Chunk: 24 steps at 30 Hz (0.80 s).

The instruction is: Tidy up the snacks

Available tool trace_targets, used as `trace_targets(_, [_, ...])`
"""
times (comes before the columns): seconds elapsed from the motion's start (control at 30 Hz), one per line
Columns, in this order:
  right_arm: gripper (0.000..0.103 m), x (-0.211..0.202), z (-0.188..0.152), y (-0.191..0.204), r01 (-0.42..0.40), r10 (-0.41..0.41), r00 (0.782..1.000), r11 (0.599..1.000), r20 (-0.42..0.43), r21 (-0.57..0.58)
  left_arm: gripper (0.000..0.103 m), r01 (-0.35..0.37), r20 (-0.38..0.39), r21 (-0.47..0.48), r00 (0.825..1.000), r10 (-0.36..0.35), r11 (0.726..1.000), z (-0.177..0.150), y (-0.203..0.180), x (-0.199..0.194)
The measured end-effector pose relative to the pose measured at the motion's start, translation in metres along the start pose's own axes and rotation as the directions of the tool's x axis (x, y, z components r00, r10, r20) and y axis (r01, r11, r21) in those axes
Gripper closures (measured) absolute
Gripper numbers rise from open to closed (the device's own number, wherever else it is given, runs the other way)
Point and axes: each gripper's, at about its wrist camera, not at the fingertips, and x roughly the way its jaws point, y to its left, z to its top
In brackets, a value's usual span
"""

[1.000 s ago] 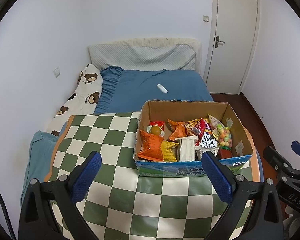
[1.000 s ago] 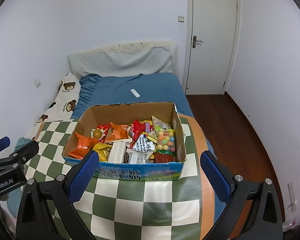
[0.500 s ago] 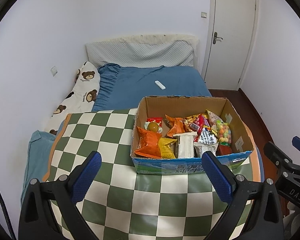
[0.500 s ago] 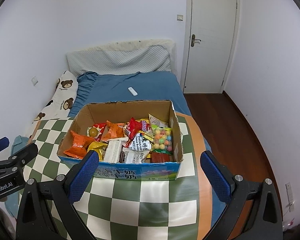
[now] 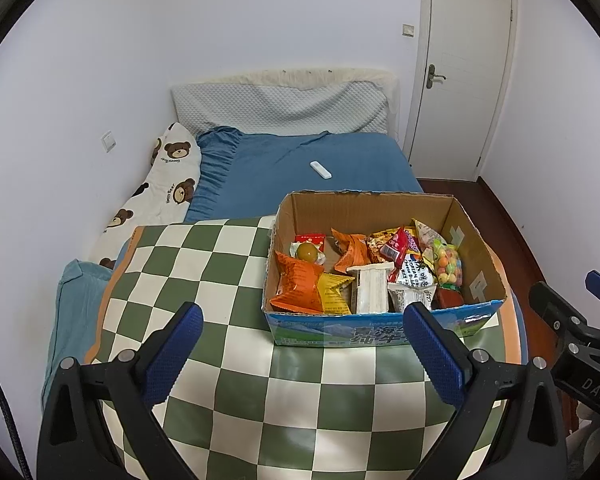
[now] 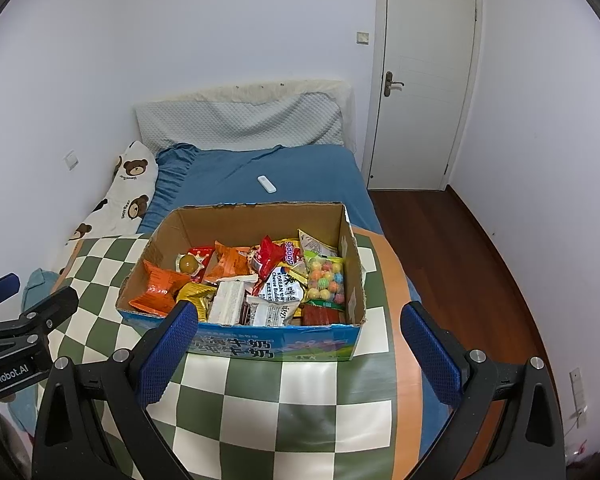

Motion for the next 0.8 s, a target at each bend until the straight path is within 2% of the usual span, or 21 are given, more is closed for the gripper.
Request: trace_targets(0.8, [0.000,-0.0065,0.0003,-0.0008,-0.006,0.006,1.000,1.000,0.004,0.000,0.000,0.007,0.009,0.009,1.000,-0.007,1.000,-0.0015,-0.0007,-0.0065])
